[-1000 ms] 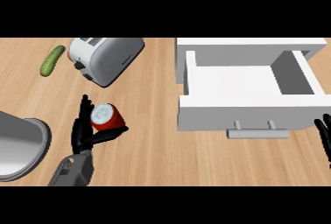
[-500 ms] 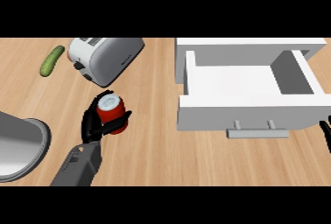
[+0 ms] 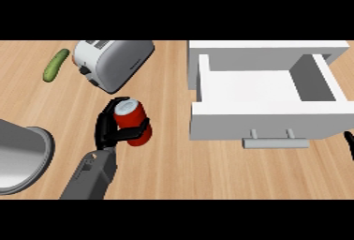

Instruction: Pick up the can, place it into the drawer and close the drawer

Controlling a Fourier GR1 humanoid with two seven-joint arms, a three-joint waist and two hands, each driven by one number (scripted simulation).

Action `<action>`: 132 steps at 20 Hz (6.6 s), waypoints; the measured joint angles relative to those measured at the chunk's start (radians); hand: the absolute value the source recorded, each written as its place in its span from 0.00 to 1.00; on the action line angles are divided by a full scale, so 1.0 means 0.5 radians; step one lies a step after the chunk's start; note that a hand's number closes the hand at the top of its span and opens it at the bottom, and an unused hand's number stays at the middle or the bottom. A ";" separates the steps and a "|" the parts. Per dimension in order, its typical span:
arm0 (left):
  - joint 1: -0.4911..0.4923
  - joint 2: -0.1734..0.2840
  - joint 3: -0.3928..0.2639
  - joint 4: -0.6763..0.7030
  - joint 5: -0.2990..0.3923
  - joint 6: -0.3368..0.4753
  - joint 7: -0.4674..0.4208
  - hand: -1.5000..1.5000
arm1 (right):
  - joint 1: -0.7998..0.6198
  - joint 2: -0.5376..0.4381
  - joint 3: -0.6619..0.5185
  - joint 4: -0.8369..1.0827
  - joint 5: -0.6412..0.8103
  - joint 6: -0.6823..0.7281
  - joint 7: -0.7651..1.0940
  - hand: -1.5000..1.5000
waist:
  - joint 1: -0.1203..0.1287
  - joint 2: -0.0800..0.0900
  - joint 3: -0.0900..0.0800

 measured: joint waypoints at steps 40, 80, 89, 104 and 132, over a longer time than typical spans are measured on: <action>-0.818 -0.009 -0.564 -1.045 -0.271 0.289 1.438 1.00 | 0.078 0.008 -0.038 -0.166 -0.062 -0.014 0.059 0.00 | -0.020 0.001 0.001; -2.164 -0.018 -1.084 0.638 0.534 0.743 1.096 1.00 | -0.271 -0.068 0.001 0.055 0.013 -0.074 0.122 0.00 | -0.163 0.042 0.006; -2.095 -0.018 -1.286 0.728 0.636 0.825 0.976 1.00 | -0.326 -0.081 0.008 0.091 0.020 -0.071 0.100 0.00 | -0.209 0.054 0.007; -2.040 -0.018 -1.466 0.803 0.762 1.001 0.872 0.00 | -0.380 -0.078 0.066 -0.013 0.042 -0.104 0.208 0.00 | -0.245 0.060 0.005; -2.091 -0.018 -1.436 0.685 1.132 1.207 0.711 0.00 | -0.533 -0.430 0.419 -0.055 1.279 -0.145 -0.112 0.00 | -0.104 0.037 0.002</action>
